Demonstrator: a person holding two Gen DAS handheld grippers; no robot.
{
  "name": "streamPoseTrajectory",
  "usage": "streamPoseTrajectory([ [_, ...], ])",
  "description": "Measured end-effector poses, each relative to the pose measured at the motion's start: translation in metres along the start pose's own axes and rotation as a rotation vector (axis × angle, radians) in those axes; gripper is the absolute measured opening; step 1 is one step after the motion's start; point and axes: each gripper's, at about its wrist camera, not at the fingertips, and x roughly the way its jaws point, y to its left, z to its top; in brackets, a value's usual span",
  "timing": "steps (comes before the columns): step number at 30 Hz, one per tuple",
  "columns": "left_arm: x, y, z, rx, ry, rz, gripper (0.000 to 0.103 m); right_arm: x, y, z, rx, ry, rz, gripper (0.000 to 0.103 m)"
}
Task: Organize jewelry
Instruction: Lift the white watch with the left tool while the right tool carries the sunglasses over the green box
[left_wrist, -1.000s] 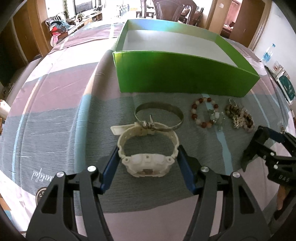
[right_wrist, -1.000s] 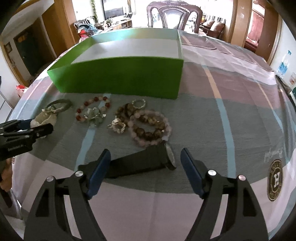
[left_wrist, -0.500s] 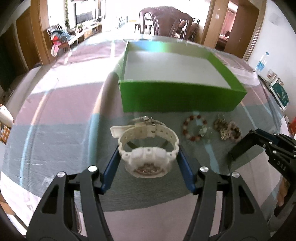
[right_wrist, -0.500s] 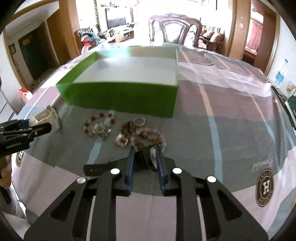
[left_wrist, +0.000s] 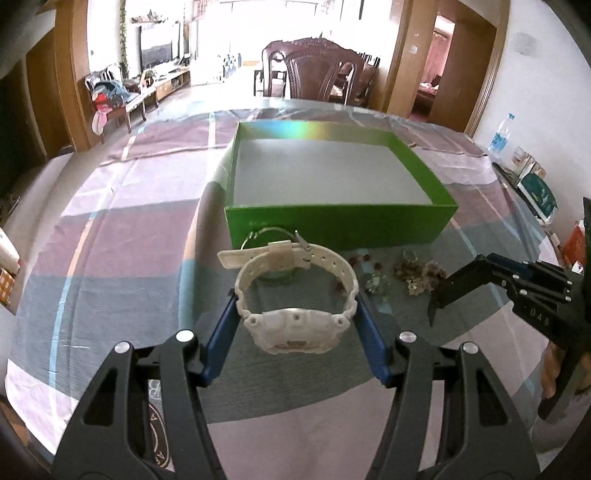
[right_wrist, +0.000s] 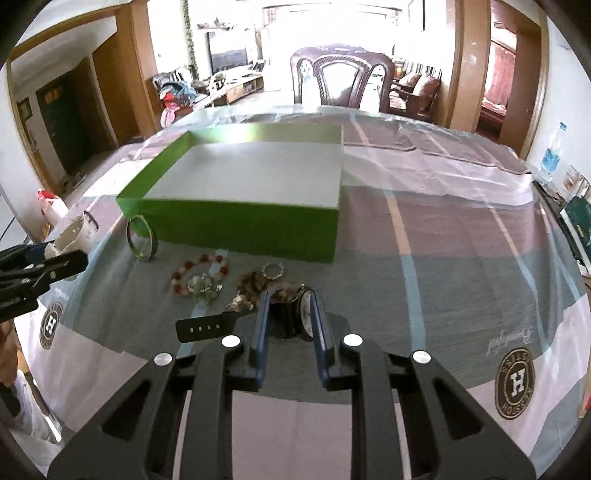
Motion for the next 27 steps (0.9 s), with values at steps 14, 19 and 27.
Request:
streamPoseTrajectory([
  [14,-0.032,-0.013,0.091,0.102,-0.176,0.018,0.061,-0.053,0.008,0.103,-0.098,-0.258,-0.057,0.022],
  [19,-0.009,-0.012,0.124,0.072,-0.180,-0.010,0.061,-0.016,0.003,0.137,-0.042,-0.236,-0.044,0.022],
  [27,0.078,0.001,0.130,-0.008,-0.012,-0.023,0.061,0.077,-0.007,0.140,0.023,-0.060,-0.049,0.022],
])
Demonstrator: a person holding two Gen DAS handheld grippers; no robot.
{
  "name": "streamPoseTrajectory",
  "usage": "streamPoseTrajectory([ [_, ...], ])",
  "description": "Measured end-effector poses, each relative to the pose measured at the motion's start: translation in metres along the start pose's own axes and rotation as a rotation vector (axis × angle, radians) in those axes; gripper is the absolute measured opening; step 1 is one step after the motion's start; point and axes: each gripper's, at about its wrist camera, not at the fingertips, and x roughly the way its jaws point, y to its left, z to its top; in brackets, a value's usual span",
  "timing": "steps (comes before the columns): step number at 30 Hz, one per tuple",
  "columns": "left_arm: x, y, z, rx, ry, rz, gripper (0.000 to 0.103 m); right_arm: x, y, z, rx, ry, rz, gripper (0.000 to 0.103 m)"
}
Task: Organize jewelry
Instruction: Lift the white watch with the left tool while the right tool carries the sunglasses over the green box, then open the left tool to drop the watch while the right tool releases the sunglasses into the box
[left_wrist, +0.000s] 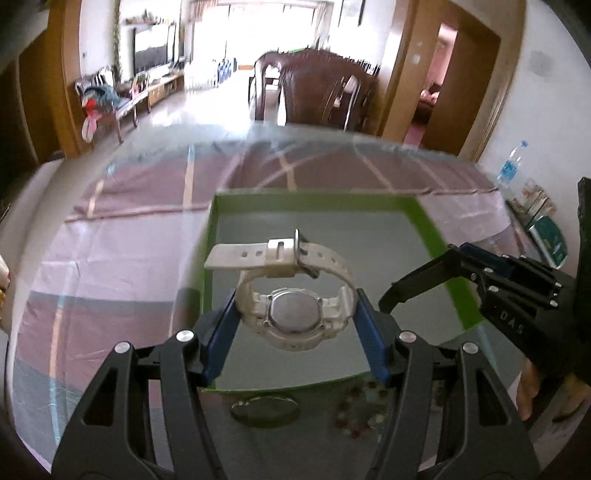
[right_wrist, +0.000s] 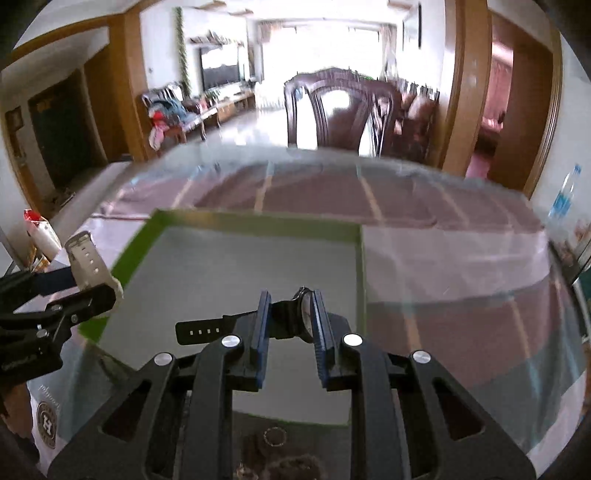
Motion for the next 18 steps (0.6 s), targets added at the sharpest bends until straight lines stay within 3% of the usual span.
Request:
streamPoseTrajectory([
  [4,0.022,0.006,-0.006,-0.021,0.030,-0.010,0.062,0.008,-0.001,-0.007,0.008,0.008,0.004,0.025],
  [6,0.023,0.011,-0.005,-0.053,0.017,-0.021,0.069,-0.001,-0.002,-0.008,0.007,-0.005,0.008,0.044],
  [8,0.019,0.017,-0.007,-0.075,0.011,-0.010,0.074,-0.015,-0.004,-0.010,0.001,-0.027,0.000,0.055],
  [10,0.009,0.021,-0.010,-0.082,0.015,0.004,0.075,-0.033,-0.007,-0.017,-0.010,-0.037,-0.008,0.057],
  [15,-0.029,0.020,-0.043,-0.046,0.009,0.137,0.078,-0.072,-0.022,-0.051,-0.009,-0.015,-0.011,0.057],
  [18,-0.048,0.016,-0.072,-0.014,-0.009,0.127,0.081,-0.072,-0.027,-0.081,-0.016,0.037,-0.026,0.057],
])
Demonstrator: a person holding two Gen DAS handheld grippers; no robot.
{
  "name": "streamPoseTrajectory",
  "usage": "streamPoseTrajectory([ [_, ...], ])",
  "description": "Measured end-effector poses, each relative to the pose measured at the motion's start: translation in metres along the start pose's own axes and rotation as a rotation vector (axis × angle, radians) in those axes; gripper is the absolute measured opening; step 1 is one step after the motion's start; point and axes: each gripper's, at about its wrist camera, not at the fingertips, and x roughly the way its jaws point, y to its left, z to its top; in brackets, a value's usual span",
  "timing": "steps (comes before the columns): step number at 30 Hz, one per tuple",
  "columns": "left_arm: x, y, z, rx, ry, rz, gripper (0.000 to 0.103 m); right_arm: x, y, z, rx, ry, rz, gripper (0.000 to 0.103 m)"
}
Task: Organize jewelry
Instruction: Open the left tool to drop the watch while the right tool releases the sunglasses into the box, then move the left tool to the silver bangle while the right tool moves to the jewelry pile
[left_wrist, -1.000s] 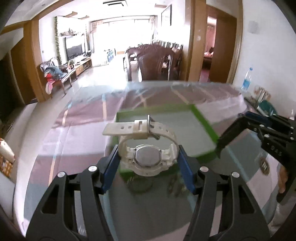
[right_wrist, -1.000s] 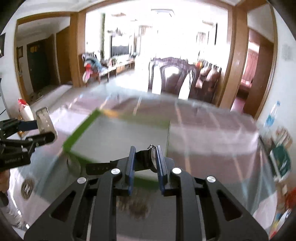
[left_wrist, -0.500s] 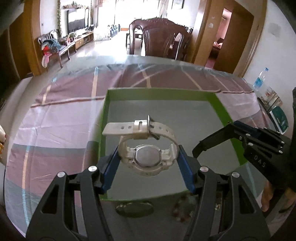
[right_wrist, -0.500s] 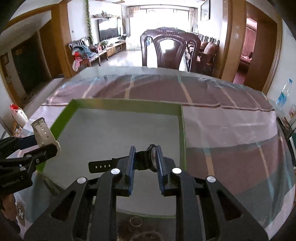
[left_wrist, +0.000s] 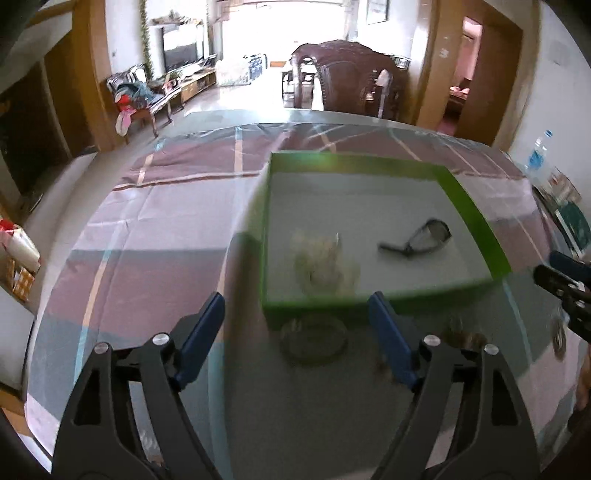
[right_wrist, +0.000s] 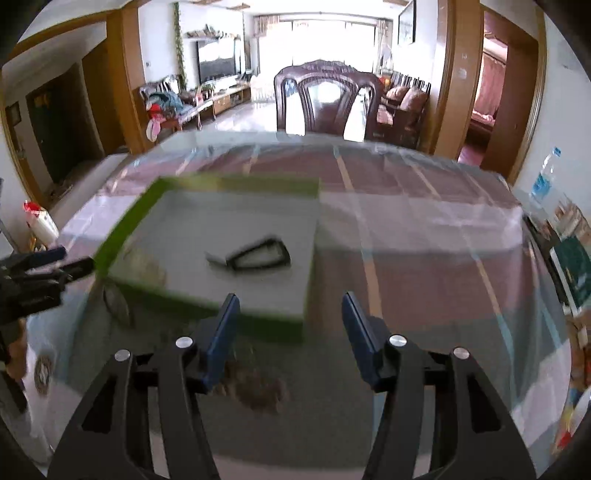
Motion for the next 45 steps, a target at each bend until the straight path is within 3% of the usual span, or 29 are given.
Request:
streamPoseTrajectory([
  [4,0.005,-0.001,-0.025,-0.007,0.055,-0.024,0.081,0.032,0.002,-0.031,-0.002,0.105,-0.029,0.057],
  [7,0.020,-0.004,-0.037,-0.020,0.118,-0.033,0.081,0.047,0.009,-0.045,-0.028,0.132,-0.057,0.057],
  [11,0.031,-0.011,-0.044,-0.023,0.154,-0.027,0.081,0.054,0.031,-0.058,-0.122,0.153,-0.018,0.057],
  [13,0.031,-0.014,-0.047,-0.018,0.156,-0.030,0.083,0.049,0.041,-0.063,-0.174,0.151,0.040,0.057],
  [15,0.031,-0.018,-0.049,-0.009,0.156,-0.032,0.084,0.041,0.052,-0.067,-0.202,0.159,0.193,0.057],
  [16,0.031,-0.020,-0.049,-0.004,0.157,-0.033,0.084,0.038,0.054,-0.068,-0.203,0.149,0.212,0.057],
  [23,0.034,-0.032,-0.053,0.027,0.165,-0.046,0.085,0.039,0.024,-0.057,-0.037,0.095,0.101,0.058],
  [26,0.037,-0.037,-0.055,0.037,0.173,-0.051,0.085,0.046,0.015,-0.057,0.004,0.109,0.072,0.039],
  [32,0.040,-0.041,-0.057,0.049,0.181,-0.052,0.085,0.051,0.018,-0.063,-0.025,0.123,0.039,0.033],
  [36,0.043,-0.042,-0.058,0.050,0.190,-0.051,0.085,0.045,0.026,-0.067,-0.057,0.119,0.059,0.012],
  [45,0.046,-0.043,-0.063,0.049,0.202,-0.050,0.085,0.045,0.033,-0.067,-0.086,0.118,0.062,0.001],
])
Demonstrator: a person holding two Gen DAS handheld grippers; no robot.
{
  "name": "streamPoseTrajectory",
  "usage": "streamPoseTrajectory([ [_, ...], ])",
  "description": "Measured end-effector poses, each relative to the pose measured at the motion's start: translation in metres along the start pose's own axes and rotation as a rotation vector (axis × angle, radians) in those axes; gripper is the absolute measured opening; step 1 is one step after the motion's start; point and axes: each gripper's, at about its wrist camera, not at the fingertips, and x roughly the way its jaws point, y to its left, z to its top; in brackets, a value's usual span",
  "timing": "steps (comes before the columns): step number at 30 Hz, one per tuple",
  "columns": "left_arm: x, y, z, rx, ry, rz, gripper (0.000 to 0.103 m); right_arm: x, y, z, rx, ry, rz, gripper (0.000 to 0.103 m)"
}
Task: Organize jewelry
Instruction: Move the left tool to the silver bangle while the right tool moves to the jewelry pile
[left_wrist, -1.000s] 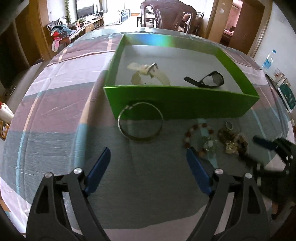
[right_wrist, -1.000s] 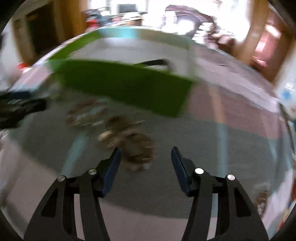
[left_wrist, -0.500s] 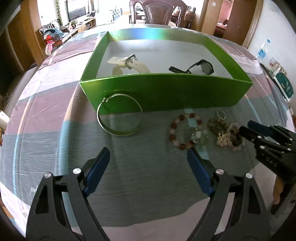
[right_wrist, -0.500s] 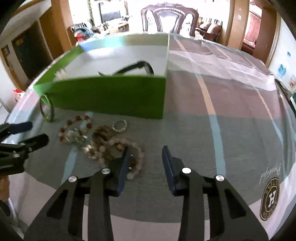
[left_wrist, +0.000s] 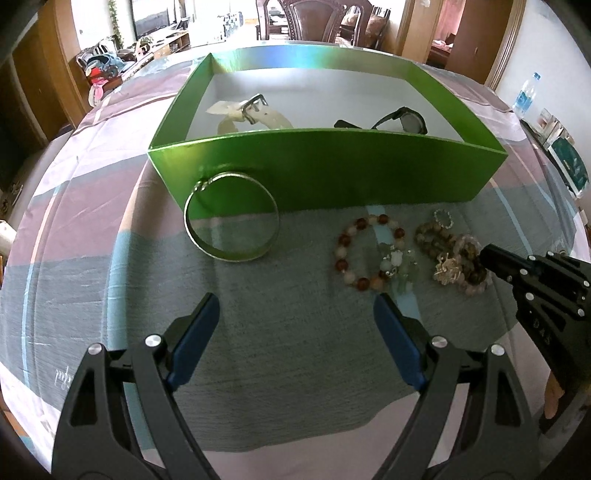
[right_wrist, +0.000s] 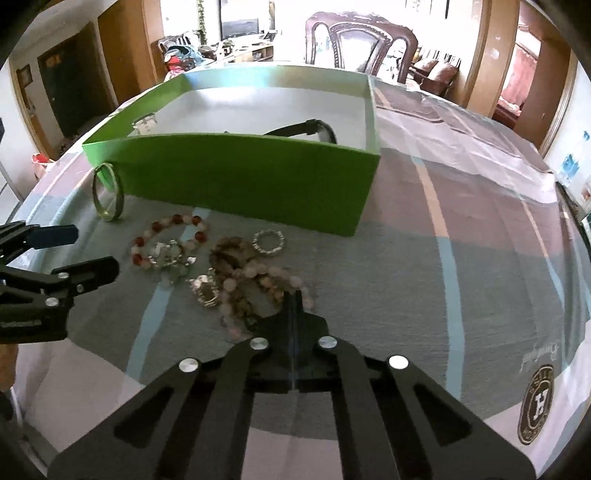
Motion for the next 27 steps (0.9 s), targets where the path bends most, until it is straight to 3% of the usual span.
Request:
streamPoseTrajectory([
  [12,0.003,0.007,-0.002,-0.025,0.006,0.004,0.086,-0.025,0.029,-0.002,-0.040,-0.013,0.166,0.001],
  [15,0.003,0.009,-0.003,-0.032,0.007,0.005,0.086,-0.029,0.025,0.002,-0.025,-0.025,0.155,0.001],
  [19,0.001,0.012,-0.003,-0.041,0.002,0.002,0.086,-0.020,-0.002,0.007,0.051,-0.005,0.035,0.003],
  [23,0.000,0.008,-0.003,-0.029,-0.004,-0.009,0.086,-0.005,-0.023,0.001,0.107,0.033,-0.024,0.022],
  [26,0.002,0.004,-0.003,-0.017,0.001,-0.015,0.086,-0.001,-0.026,0.001,0.123,0.031,-0.018,0.040],
  [27,0.003,0.004,-0.003,-0.016,0.004,-0.015,0.086,0.000,-0.025,0.001,0.119,0.032,-0.005,0.040],
])
